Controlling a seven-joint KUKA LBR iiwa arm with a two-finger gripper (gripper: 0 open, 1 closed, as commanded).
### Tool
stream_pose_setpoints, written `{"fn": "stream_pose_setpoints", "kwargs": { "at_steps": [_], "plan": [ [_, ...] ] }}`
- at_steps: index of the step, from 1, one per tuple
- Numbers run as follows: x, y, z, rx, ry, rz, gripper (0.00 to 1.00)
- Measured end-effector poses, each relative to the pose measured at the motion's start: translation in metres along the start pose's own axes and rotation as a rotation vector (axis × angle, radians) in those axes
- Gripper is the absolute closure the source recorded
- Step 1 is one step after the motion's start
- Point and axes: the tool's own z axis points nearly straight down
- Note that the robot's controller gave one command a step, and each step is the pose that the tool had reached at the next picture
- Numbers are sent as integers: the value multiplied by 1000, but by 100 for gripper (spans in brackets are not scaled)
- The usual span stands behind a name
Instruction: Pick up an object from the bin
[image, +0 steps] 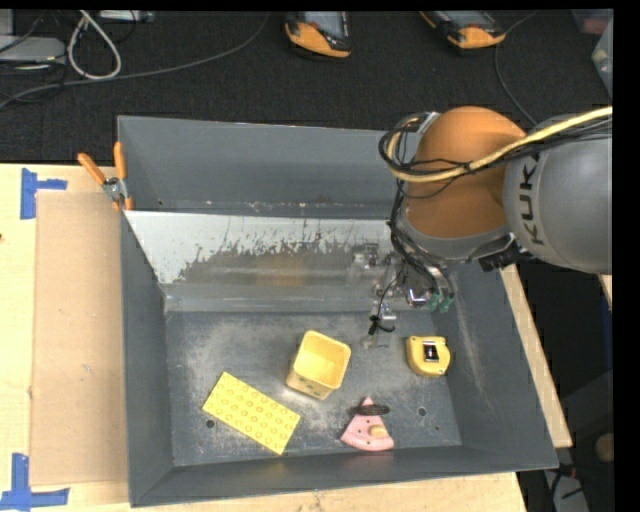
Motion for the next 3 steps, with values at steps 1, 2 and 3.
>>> {"fn": "stream_pose_setpoints", "kwargs": {
  "at_steps": [1,2,3],
  "plan": [
    [-1,0,-5,0,-8,0,0],
    [-13,21,26,2,-15,-83,0],
    [7,34,53,0,-3,-174,0]
  ]
}}
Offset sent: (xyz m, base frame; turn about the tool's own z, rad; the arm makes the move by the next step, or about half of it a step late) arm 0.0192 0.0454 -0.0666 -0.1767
